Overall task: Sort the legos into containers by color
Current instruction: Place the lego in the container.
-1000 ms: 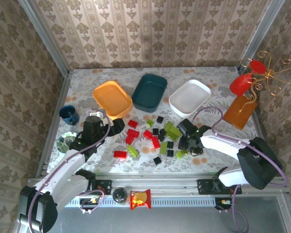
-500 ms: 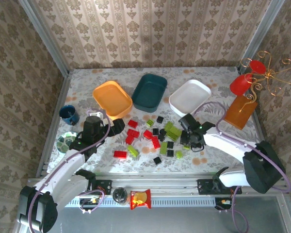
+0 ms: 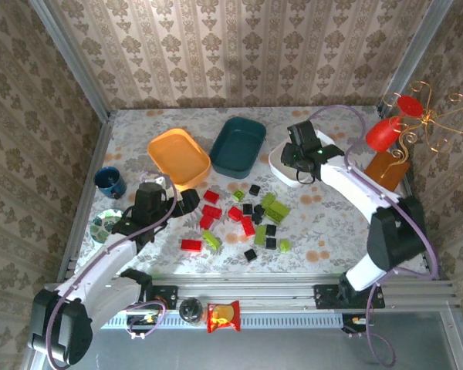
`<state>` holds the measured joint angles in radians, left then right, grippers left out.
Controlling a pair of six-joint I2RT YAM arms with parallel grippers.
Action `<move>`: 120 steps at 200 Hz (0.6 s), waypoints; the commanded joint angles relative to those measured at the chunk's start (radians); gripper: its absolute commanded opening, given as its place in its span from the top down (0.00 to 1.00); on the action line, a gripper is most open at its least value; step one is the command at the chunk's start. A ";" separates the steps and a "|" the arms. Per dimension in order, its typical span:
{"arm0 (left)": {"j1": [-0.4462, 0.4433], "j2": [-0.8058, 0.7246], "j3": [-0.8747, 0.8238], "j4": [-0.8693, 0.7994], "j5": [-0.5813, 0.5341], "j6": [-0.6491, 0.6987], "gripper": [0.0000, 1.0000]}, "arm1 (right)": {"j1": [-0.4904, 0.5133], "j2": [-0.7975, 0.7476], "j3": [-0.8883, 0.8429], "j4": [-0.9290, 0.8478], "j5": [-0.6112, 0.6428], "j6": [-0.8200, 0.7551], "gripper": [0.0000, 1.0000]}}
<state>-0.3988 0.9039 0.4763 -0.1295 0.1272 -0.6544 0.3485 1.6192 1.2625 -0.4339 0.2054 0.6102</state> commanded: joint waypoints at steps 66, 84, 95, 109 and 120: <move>-0.006 -0.046 0.085 -0.228 -0.014 0.090 0.03 | -0.080 0.279 0.156 0.002 0.061 -0.033 0.66; -0.006 -0.043 0.082 -0.237 0.000 0.091 0.03 | -0.082 0.298 0.169 -0.001 0.045 -0.028 0.41; -0.009 -0.036 0.082 -0.239 0.011 0.094 0.03 | -0.081 0.290 0.166 0.005 0.036 -0.027 0.31; -0.019 -0.023 0.093 -0.258 0.013 0.104 0.03 | -0.079 0.263 0.150 0.024 0.023 -0.032 0.25; -0.034 -0.010 0.113 -0.298 -0.008 0.116 0.03 | -0.079 0.240 0.141 0.024 0.021 -0.035 0.22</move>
<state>-0.4057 0.8742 0.5343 -0.3439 0.1230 -0.5819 0.2699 1.9030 1.3933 -0.4183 0.2375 0.5766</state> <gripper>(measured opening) 0.971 0.758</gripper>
